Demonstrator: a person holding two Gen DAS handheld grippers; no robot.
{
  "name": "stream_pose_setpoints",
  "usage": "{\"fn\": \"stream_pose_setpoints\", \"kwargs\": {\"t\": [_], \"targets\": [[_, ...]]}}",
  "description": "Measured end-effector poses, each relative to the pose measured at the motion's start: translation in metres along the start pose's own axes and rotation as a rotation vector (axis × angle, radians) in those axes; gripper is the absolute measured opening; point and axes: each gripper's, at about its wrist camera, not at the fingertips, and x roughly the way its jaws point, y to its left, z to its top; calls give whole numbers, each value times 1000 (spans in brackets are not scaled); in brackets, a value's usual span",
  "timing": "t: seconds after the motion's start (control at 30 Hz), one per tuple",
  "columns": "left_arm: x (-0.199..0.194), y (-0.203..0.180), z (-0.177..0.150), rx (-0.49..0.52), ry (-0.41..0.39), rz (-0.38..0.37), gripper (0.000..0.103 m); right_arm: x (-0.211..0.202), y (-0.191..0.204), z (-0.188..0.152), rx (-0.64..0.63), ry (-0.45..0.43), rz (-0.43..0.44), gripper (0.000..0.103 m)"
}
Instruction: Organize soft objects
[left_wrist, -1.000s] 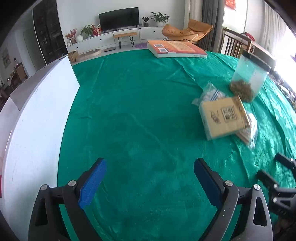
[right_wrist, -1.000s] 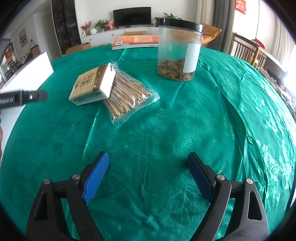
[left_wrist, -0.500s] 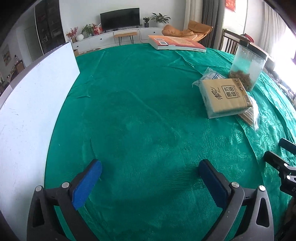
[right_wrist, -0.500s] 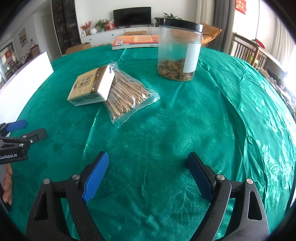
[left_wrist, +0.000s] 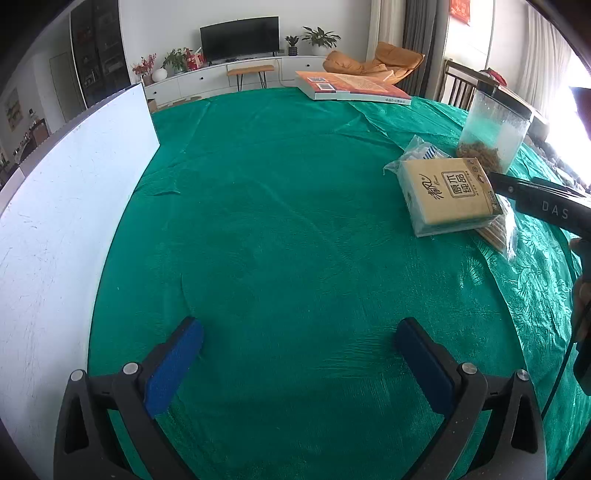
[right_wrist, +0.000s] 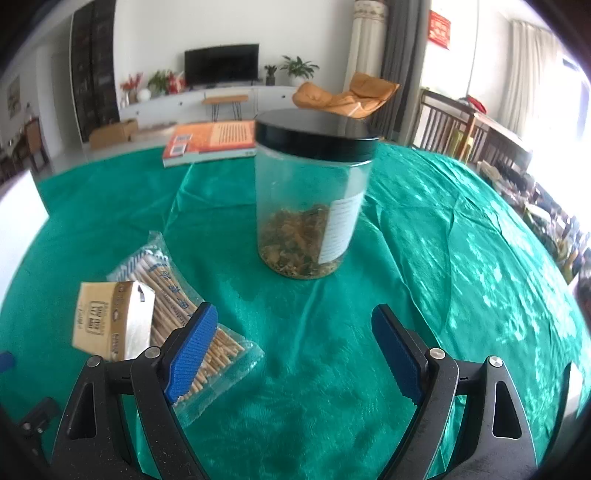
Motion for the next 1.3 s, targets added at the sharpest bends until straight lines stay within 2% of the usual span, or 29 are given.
{"fn": "stream_pose_setpoints", "kwargs": {"t": [0.03, 0.1, 0.13, 0.17, 0.23, 0.37, 0.5, 0.57, 0.6, 0.67, 0.7, 1.3], "targets": [[0, 0, 0, 0, 0, 0, 103, -3, 12, 0, -37, -8, 84, 87], [0, 0, 0, 0, 0, 0, 103, -21, 31, -2, -91, -35, 316, 85], [0, 0, 0, 0, 0, 0, 103, -34, 33, -6, -99, -64, 391, 85], [0, 0, 0, 0, 0, 0, 103, -45, 32, -10, -95, -85, 405, 86], [0, 0, 0, 0, 0, 0, 103, -57, 18, -19, -50, -80, 380, 87], [0, 0, 0, 0, 0, 0, 103, -53, -17, -49, 36, 80, 216, 87], [0, 0, 0, 0, 0, 0, 103, -48, -41, -85, 125, 173, 180, 87], [0, 0, -1, -1, 0, 0, 103, -54, -41, -93, 141, 136, 155, 87], [0, 0, -1, -1, 0, 0, 103, -52, -39, -94, 132, 145, 138, 87], [0, 0, -1, -1, 0, 0, 103, -49, -29, -93, 67, 134, 94, 89], [0, 0, -1, 0, 0, 0, 103, -49, -29, -94, 58, 113, 95, 89], [0, 0, -1, -1, -1, 0, 103, -49, -33, -92, 77, 116, 96, 90]]}}
